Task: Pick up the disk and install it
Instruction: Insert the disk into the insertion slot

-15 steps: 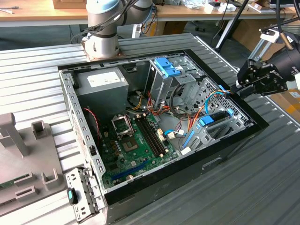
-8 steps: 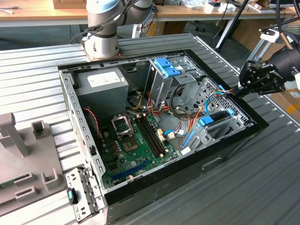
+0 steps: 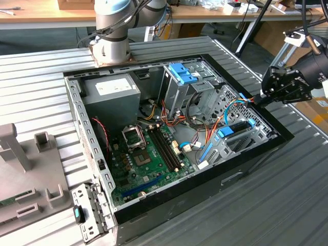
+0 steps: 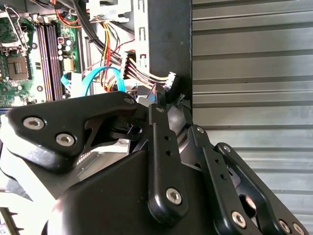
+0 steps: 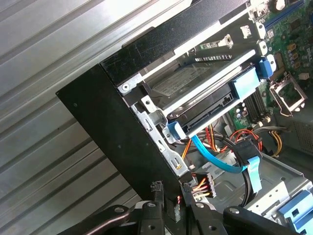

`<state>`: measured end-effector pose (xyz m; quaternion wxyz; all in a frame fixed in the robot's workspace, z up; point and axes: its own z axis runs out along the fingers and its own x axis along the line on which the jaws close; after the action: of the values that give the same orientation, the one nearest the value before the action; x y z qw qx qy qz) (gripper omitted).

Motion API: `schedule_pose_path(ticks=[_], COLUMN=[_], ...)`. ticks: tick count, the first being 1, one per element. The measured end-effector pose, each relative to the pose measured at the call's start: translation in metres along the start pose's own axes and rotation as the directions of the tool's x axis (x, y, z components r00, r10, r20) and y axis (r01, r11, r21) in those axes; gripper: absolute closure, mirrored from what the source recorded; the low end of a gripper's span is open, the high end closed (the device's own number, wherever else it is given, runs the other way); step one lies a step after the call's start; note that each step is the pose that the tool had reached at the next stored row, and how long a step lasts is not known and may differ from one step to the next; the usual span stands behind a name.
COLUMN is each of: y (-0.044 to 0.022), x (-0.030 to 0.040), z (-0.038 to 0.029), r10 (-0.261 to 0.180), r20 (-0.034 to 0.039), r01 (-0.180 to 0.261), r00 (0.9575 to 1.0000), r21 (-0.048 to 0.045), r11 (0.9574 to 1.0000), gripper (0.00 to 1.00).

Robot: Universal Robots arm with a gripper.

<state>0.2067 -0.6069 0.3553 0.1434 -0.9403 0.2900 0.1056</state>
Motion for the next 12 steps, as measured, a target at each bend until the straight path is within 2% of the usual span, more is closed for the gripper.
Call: schedule_pose_path(ticks=[7, 8, 9, 12], y=[0.0004, 0.0004, 0.0004, 0.0004], x=[-0.0004, -0.0004, -0.0004, -0.0003], z=[0.0009, 0.0009, 0.0009, 0.0012], r10=[0.0, 0.0, 0.0, 0.0], r20=[0.0, -0.0002, -0.0002, 0.0], r01=[0.0, 0.0, 0.0, 0.0], r00=[1.0, 1.0, 1.0, 1.0], r21=[0.0, -0.0002, -0.0003, 0.0], r11=[1.0, 1.0, 1.0, 1.0], gripper=[0.73, 0.74, 0.83, 0.83])
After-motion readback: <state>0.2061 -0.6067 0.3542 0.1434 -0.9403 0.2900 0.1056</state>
